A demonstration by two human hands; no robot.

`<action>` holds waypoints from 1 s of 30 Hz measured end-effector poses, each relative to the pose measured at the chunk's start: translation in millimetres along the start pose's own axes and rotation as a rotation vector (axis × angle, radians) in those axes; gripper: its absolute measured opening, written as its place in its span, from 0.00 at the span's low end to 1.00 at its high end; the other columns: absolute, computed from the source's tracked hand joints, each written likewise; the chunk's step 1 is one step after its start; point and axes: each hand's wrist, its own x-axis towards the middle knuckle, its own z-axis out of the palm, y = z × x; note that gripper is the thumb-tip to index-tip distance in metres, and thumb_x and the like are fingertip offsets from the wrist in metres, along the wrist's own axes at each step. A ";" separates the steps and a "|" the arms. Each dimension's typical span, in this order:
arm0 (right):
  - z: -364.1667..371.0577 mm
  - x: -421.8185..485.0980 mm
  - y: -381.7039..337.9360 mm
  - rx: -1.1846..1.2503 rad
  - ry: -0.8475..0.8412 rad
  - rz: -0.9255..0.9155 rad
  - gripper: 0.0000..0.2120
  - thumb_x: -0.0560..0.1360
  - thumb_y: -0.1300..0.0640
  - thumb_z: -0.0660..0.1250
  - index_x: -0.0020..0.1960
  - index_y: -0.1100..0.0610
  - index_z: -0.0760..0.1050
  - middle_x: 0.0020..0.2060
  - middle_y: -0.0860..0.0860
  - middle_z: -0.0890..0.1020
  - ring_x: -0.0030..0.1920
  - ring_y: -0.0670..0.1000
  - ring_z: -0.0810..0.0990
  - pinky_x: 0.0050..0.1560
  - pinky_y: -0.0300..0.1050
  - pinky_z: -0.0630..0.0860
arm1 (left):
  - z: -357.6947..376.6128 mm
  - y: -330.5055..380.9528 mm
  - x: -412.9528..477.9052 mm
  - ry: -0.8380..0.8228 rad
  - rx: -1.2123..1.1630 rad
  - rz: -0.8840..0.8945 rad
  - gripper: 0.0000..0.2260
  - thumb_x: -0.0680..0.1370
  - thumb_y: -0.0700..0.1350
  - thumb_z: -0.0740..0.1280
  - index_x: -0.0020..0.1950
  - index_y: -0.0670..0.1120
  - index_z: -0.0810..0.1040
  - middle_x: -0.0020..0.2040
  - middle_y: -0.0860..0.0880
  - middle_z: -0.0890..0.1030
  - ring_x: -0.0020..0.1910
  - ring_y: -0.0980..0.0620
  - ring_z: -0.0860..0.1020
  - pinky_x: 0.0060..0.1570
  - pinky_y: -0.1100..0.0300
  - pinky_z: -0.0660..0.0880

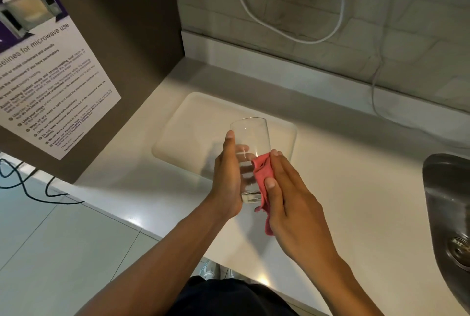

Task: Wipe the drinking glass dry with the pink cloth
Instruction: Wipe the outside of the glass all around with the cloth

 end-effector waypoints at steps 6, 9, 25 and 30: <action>0.5 10.8 -1.8 0.091 0.015 -0.004 0.26 0.84 0.36 0.41 0.81 0.37 0.53 0.79 0.37 0.61 0.71 0.34 0.61 0.69 0.31 0.58 | 3.7 -4.2 -16.7 -0.112 0.023 -0.037 0.41 0.69 0.76 0.65 0.61 0.40 0.80 0.52 0.35 0.87 0.50 0.37 0.88 0.45 0.43 0.87; -17.3 39.3 -3.2 0.192 -0.011 0.116 0.27 0.84 0.36 0.42 0.80 0.40 0.60 0.75 0.46 0.73 0.69 0.49 0.76 0.71 0.47 0.69 | 8.7 -7.0 -26.9 -0.161 -0.020 -0.084 0.43 0.67 0.74 0.69 0.65 0.39 0.81 0.60 0.30 0.83 0.57 0.31 0.85 0.59 0.35 0.82; -5.9 25.0 -26.0 0.231 -0.017 -0.005 0.24 0.84 0.35 0.44 0.79 0.33 0.51 0.77 0.40 0.67 0.69 0.45 0.73 0.69 0.38 0.66 | -10.2 -5.5 -12.3 -0.231 -0.173 -0.070 0.31 0.75 0.71 0.61 0.56 0.49 0.90 0.59 0.38 0.88 0.59 0.39 0.87 0.52 0.46 0.84; -9.7 29.1 -19.1 0.374 -0.120 0.167 0.28 0.80 0.30 0.42 0.77 0.34 0.62 0.66 0.44 0.80 0.57 0.48 0.85 0.56 0.43 0.81 | -13.2 -11.1 -13.1 -0.214 -0.132 -0.055 0.40 0.73 0.73 0.63 0.62 0.37 0.83 0.61 0.30 0.83 0.63 0.29 0.81 0.67 0.37 0.77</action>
